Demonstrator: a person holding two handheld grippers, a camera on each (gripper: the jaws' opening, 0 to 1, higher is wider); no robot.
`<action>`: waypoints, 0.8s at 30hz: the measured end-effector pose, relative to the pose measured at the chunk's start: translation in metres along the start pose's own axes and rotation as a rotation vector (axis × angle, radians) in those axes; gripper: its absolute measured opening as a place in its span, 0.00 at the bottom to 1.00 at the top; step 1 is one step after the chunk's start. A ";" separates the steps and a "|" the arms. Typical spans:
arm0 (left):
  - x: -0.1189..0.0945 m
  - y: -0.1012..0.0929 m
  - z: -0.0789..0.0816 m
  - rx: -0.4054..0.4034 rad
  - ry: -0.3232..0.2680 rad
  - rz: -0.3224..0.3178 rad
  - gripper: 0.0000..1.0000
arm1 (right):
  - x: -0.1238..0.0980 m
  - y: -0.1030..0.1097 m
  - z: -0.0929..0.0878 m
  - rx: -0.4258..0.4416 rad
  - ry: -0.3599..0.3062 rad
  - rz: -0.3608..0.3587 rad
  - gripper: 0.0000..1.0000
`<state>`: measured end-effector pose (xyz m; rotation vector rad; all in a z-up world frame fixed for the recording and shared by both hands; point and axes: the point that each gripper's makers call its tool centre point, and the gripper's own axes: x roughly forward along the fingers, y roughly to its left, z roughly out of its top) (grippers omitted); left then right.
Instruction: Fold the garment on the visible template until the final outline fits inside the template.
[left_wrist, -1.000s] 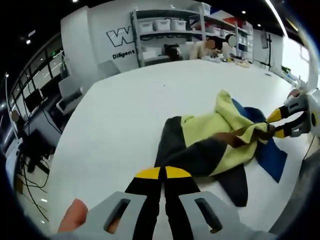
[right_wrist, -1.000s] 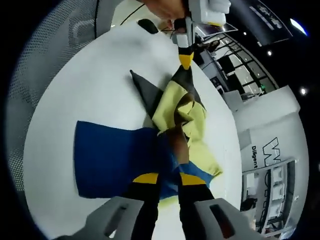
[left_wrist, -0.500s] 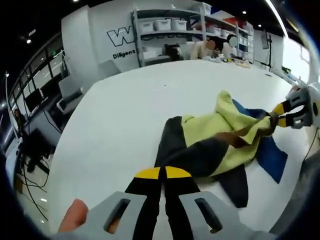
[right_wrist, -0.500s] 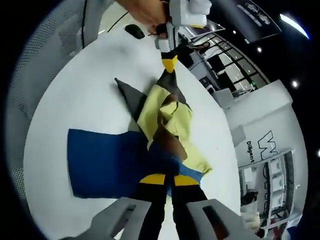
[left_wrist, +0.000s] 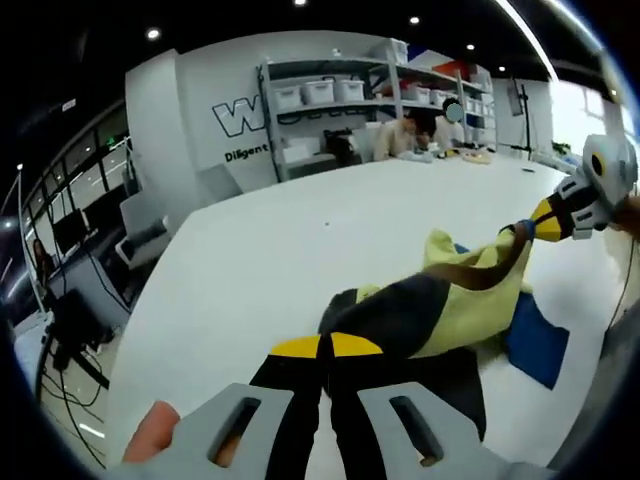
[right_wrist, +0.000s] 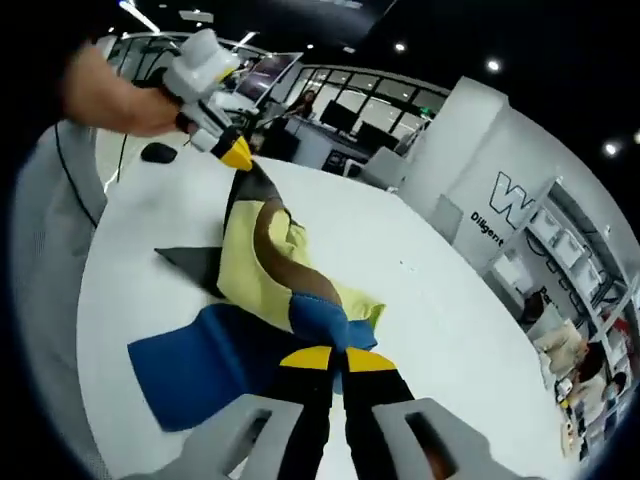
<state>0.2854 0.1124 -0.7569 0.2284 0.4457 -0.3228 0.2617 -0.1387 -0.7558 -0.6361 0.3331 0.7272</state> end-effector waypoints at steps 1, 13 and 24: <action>-0.001 0.001 0.005 0.003 -0.012 0.001 0.00 | -0.002 -0.004 0.006 0.000 -0.011 -0.015 0.00; -0.022 -0.005 0.040 0.028 -0.110 -0.010 0.00 | -0.031 -0.026 0.036 -0.043 -0.038 -0.117 0.00; -0.091 -0.011 0.075 0.078 -0.251 -0.009 0.00 | -0.098 -0.012 0.077 -0.109 -0.132 -0.127 0.00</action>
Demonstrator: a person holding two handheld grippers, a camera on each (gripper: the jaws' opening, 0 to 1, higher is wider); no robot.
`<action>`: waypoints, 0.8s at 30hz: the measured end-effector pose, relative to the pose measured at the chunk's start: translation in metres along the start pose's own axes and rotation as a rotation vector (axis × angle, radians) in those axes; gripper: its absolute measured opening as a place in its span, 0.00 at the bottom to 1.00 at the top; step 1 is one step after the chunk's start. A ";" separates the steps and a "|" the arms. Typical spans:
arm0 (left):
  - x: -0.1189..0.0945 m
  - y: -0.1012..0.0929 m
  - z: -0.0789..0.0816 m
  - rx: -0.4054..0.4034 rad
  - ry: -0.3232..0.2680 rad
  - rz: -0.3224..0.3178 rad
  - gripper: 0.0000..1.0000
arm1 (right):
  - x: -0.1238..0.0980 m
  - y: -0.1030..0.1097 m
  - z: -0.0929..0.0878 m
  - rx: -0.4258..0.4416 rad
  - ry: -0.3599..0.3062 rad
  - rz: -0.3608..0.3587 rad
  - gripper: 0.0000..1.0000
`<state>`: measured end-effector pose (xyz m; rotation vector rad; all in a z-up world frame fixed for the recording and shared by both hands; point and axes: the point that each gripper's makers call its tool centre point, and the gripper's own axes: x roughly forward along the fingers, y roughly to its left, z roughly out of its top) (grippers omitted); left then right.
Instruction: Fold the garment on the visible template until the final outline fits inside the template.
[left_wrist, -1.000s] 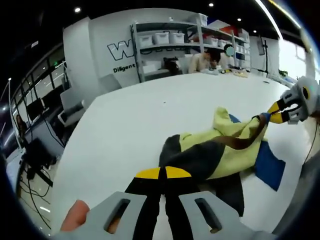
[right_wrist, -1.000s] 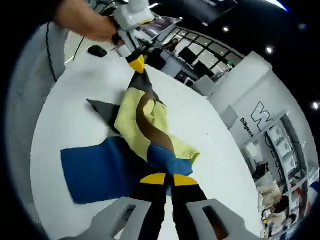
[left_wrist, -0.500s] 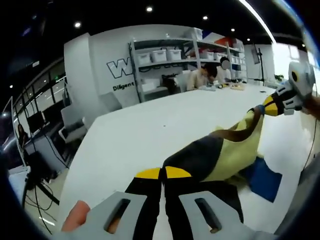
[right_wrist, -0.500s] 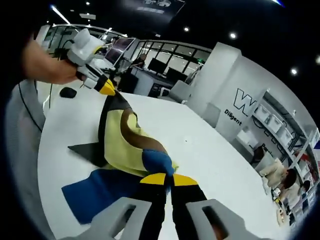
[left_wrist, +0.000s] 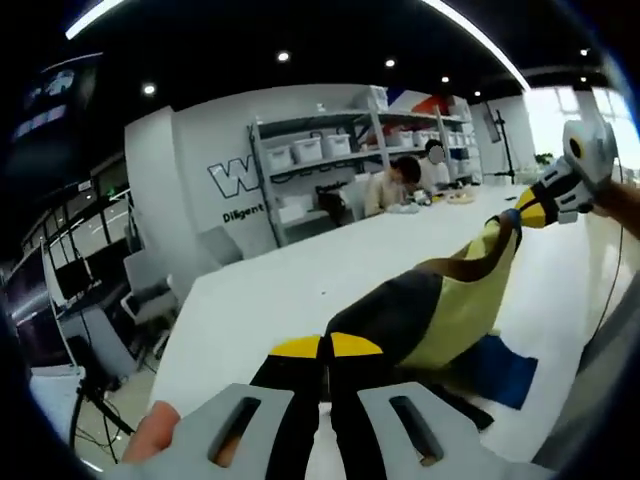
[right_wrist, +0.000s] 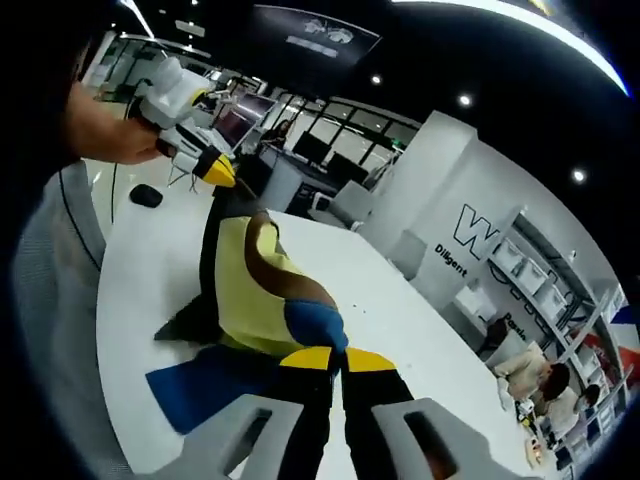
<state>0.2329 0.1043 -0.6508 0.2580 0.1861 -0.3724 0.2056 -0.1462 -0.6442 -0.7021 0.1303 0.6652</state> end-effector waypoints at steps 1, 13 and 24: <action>-0.009 0.001 0.009 0.009 -0.023 0.005 0.00 | -0.005 0.001 0.005 -0.009 -0.007 0.006 0.00; -0.064 0.004 0.102 0.081 -0.251 0.027 0.00 | -0.041 -0.024 0.072 -0.094 -0.115 -0.031 0.00; 0.041 0.008 0.027 0.086 -0.094 -0.009 0.00 | 0.040 -0.038 -0.007 -0.057 0.087 -0.009 0.00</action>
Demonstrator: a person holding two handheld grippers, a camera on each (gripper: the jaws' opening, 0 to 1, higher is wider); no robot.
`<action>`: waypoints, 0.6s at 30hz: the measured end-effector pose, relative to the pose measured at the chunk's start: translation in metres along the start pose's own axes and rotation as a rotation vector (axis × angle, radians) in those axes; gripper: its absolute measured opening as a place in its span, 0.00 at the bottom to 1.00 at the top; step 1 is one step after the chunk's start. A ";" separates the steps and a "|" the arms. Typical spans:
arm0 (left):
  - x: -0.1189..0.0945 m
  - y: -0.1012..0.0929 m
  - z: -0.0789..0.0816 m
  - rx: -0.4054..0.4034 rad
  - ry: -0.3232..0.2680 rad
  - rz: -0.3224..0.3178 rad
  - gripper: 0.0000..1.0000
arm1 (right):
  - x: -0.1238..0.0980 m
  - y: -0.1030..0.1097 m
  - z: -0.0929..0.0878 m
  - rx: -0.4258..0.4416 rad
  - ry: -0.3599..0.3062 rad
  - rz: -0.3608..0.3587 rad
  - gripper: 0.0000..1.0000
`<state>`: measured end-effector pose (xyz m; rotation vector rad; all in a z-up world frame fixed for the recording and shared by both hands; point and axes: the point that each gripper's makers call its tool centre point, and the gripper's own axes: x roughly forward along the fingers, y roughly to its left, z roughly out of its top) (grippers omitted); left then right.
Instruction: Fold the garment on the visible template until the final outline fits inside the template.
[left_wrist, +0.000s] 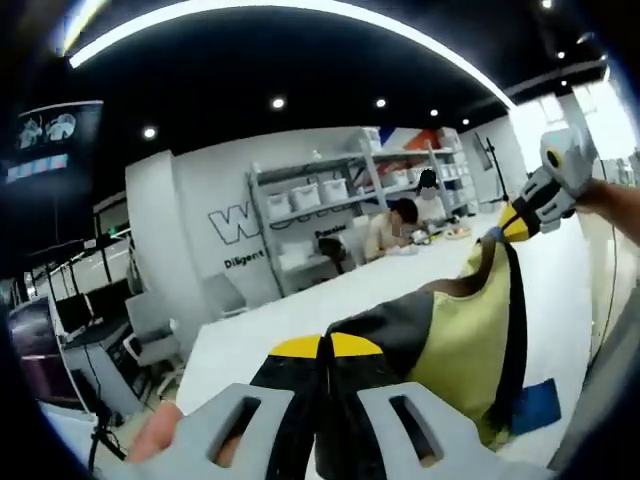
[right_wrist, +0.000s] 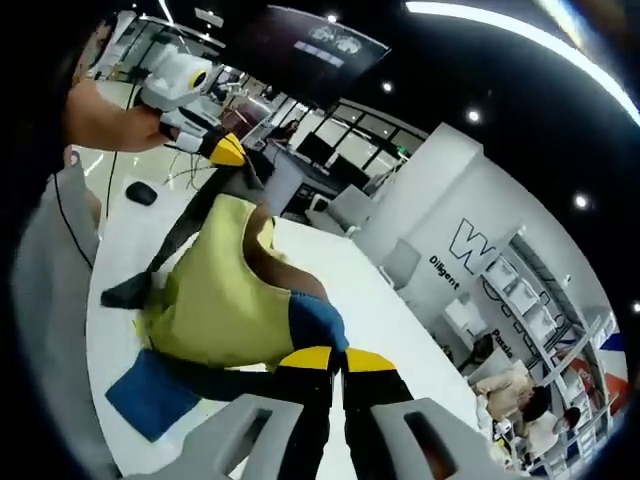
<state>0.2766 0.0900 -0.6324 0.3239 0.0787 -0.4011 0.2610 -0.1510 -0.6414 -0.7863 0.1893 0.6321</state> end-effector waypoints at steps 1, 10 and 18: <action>0.010 0.000 -0.013 -0.013 0.027 -0.008 0.00 | 0.009 0.000 -0.010 -0.007 0.033 0.001 0.00; 0.075 0.006 -0.061 0.054 0.129 -0.010 0.00 | 0.072 -0.023 -0.050 0.039 0.108 -0.011 0.00; 0.138 0.016 -0.080 0.124 0.201 -0.010 0.00 | 0.129 -0.041 -0.082 0.032 0.193 -0.041 0.00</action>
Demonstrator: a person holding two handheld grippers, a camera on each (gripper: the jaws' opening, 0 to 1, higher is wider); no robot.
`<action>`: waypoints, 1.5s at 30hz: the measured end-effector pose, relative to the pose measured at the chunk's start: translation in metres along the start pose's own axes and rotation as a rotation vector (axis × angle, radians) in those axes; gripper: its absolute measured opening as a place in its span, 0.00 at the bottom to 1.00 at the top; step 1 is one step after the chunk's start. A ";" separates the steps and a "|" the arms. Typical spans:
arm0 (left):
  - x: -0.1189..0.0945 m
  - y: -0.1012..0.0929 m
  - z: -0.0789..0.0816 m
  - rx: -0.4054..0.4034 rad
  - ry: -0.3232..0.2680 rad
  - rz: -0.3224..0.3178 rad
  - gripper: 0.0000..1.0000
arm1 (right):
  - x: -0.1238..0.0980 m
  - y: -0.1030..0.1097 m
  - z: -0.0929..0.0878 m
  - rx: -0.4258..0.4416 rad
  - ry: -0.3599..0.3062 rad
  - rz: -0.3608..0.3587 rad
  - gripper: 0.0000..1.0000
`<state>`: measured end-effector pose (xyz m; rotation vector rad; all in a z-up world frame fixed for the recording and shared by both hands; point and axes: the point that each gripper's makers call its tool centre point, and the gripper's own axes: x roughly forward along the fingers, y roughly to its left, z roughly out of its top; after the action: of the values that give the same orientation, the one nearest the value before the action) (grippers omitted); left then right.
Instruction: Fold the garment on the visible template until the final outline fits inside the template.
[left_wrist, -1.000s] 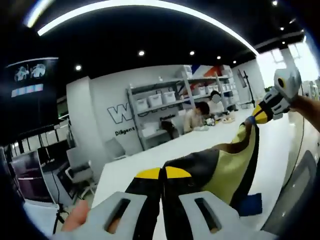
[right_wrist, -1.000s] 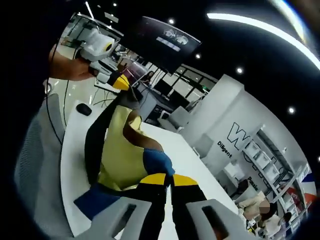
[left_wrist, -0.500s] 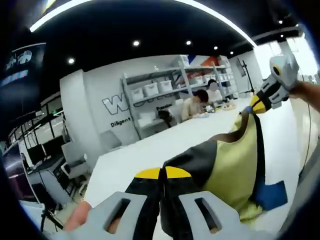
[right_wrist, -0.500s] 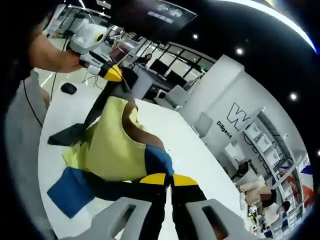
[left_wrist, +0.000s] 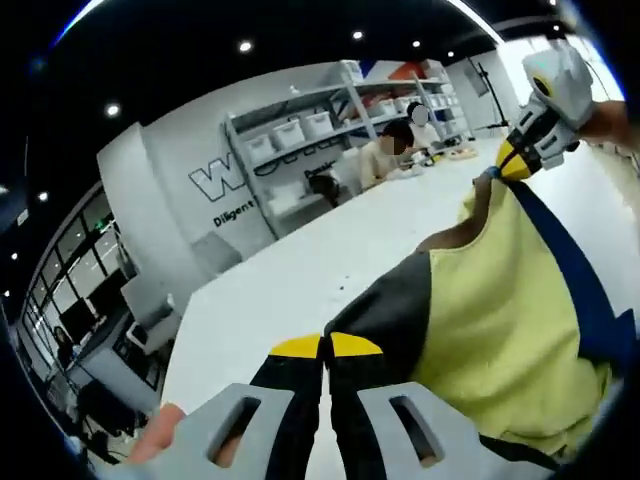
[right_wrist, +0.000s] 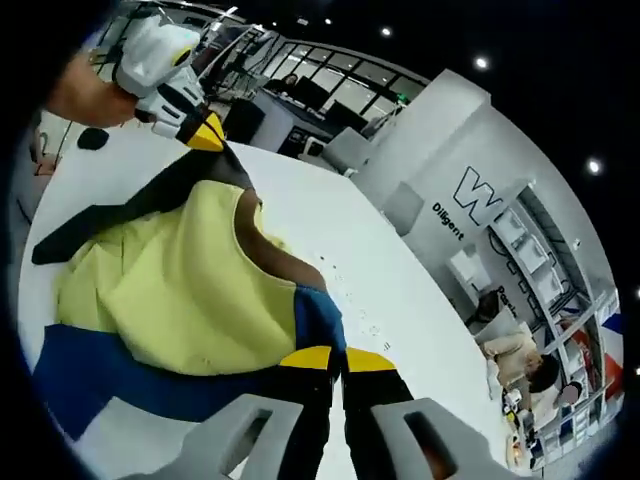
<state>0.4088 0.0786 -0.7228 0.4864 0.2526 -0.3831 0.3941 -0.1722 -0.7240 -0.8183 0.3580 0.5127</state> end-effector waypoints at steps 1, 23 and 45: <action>0.005 0.002 0.000 0.000 0.000 0.000 0.00 | 0.005 -0.002 -0.002 0.004 0.003 -0.008 0.00; 0.118 0.018 -0.044 0.099 0.120 0.035 0.00 | 0.118 -0.021 -0.048 0.256 0.091 -0.079 0.00; 0.121 0.006 -0.072 0.010 0.230 -0.025 0.00 | 0.117 -0.002 -0.064 0.410 0.182 -0.019 0.03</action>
<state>0.5098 0.0832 -0.8211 0.5378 0.4799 -0.3528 0.4848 -0.1885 -0.8210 -0.4700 0.6004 0.3303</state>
